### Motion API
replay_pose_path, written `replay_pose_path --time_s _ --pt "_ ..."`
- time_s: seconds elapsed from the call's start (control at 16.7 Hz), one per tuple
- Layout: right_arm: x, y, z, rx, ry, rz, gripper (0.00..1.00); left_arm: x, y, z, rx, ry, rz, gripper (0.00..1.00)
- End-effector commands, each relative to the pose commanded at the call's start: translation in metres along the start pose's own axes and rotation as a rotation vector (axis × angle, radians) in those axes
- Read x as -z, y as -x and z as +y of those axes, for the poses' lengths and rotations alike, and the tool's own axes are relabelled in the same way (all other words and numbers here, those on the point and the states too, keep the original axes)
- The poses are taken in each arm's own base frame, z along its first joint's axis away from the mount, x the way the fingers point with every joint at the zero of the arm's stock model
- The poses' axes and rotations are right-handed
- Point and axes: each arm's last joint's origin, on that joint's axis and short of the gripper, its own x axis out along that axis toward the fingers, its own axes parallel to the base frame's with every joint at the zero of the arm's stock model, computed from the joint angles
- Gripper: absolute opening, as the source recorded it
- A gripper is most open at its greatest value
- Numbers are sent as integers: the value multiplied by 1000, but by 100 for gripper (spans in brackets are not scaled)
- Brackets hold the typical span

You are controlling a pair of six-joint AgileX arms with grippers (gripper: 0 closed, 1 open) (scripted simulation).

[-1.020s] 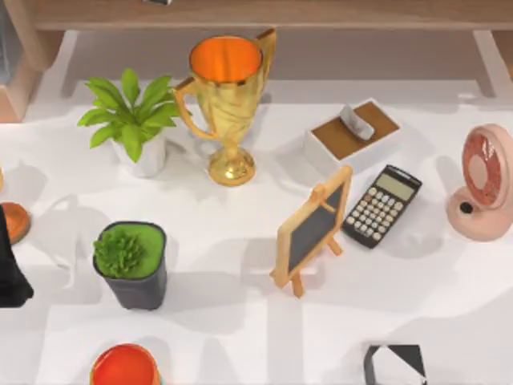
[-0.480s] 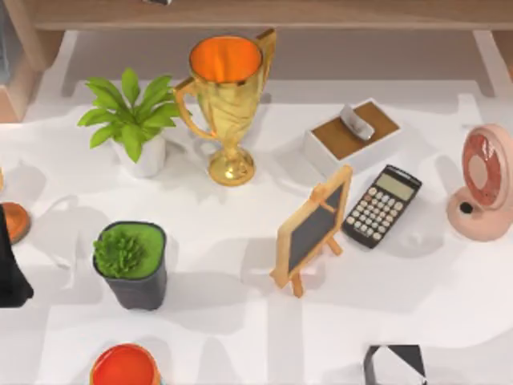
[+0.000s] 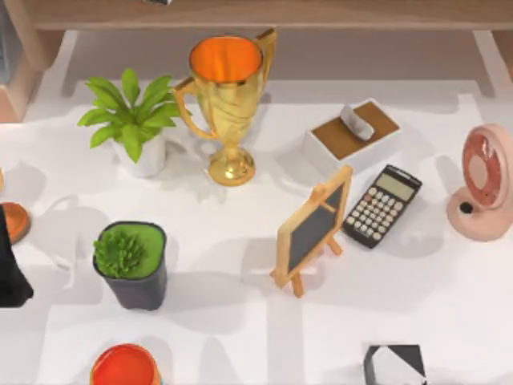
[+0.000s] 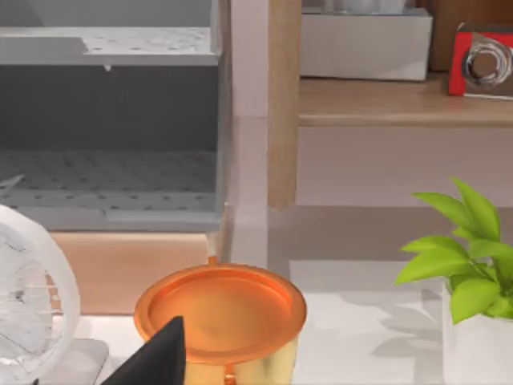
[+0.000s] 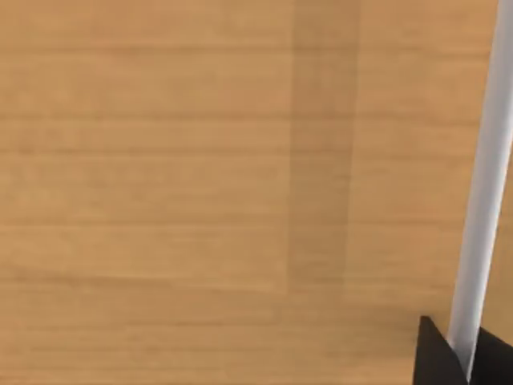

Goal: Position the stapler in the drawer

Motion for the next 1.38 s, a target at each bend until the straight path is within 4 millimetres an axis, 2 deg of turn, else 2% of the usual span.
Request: replay_pose_path --time_s 0.18,0.42,0.54,0.84,1.08,1.38 --pt "0 15 -2 7 2 2 0 0 0 0 0 0 0 100" --pt "0 14 -1 8 2 1 0 0 0 0 0 0 0 100" --pt "1 26 0 7 3 0 0 0 0 0 0 0 0 100" --pt "0 73 0 5 1 0 0 0 0 0 0 0 0 100" --pt "0 76 0 7 1 1 0 0 0 0 0 0 0 100" --pt "0 76 0 7 1 1 38 0 0 0 0 0 0 100"
